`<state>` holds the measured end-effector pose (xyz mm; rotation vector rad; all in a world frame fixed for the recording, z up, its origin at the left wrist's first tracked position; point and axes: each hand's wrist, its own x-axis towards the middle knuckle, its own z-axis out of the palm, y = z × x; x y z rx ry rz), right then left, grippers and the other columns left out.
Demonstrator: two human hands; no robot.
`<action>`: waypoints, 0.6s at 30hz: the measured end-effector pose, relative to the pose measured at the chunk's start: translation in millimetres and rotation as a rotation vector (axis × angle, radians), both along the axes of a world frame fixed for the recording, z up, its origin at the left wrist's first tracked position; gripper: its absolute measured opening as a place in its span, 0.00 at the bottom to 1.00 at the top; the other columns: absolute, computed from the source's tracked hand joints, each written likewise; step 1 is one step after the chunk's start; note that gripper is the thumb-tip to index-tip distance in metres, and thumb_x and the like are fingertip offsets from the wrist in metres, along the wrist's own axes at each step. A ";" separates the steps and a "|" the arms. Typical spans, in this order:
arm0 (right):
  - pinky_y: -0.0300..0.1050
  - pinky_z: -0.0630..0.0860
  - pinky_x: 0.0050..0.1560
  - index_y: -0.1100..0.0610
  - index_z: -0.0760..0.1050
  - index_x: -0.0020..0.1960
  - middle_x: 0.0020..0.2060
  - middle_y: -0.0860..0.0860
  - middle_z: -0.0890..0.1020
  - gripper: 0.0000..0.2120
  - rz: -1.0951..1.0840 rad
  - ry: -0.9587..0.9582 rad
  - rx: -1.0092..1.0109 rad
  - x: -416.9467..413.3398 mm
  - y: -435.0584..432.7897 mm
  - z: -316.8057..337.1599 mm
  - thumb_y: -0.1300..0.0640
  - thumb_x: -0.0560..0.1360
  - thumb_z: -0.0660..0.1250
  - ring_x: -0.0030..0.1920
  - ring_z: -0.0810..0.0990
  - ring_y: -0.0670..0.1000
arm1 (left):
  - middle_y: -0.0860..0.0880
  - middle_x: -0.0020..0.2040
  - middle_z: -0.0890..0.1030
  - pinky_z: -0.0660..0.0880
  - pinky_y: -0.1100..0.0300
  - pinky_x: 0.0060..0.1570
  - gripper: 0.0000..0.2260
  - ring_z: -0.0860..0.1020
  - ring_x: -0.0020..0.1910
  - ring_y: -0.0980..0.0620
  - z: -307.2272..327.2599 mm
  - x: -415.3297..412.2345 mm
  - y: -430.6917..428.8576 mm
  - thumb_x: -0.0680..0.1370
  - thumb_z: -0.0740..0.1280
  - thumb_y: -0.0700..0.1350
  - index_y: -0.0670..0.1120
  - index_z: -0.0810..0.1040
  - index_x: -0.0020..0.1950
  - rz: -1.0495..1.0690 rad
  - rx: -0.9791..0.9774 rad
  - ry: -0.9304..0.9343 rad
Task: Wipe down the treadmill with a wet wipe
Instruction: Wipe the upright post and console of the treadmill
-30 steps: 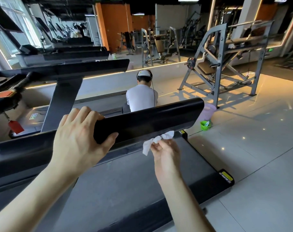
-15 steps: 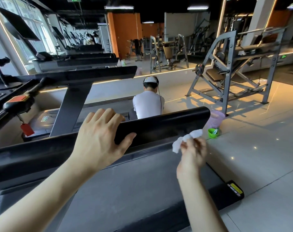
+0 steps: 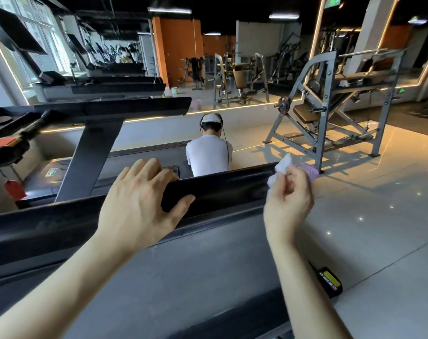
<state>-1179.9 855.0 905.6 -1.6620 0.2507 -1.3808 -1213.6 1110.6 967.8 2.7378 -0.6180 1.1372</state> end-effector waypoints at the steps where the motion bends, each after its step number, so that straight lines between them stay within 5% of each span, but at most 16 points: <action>1: 0.33 0.71 0.49 0.64 0.81 0.52 0.46 0.55 0.82 0.06 -0.036 0.016 0.017 6.2 -11.3 5.9 0.67 0.78 0.66 0.48 0.79 0.52 | 0.50 0.43 0.73 0.72 0.48 0.44 0.21 0.73 0.44 0.44 -0.2 -0.2 -0.1 0.77 0.66 0.63 0.45 0.81 0.49 0.003 0.001 -0.002; 8: 0.46 0.68 0.40 0.63 0.83 0.51 0.40 0.56 0.76 0.10 0.049 0.078 -0.510 -9.2 13.0 9.3 0.66 0.78 0.63 0.42 0.73 0.55 | 0.50 0.43 0.74 0.70 0.48 0.44 0.20 0.73 0.43 0.44 -2.8 0.8 -0.7 0.77 0.67 0.63 0.45 0.82 0.49 0.010 0.015 -0.051; 15: 0.46 0.60 0.32 0.56 0.70 0.35 0.33 0.54 0.72 0.13 0.014 0.593 -0.517 16.6 -43.6 67.1 0.64 0.78 0.59 0.38 0.73 0.61 | 0.50 0.43 0.74 0.71 0.48 0.44 0.20 0.74 0.43 0.43 -3.2 1.0 0.4 0.76 0.68 0.63 0.45 0.81 0.49 0.004 0.013 -0.053; 18: 0.46 0.69 0.40 0.58 0.80 0.50 0.46 0.58 0.82 0.07 -0.023 0.770 -0.538 17.7 -18.5 86.6 0.60 0.78 0.63 0.48 0.80 0.63 | 0.50 0.43 0.73 0.71 0.47 0.44 0.20 0.74 0.43 0.43 -2.6 0.9 -1.2 0.76 0.68 0.63 0.45 0.81 0.48 0.007 0.013 -0.052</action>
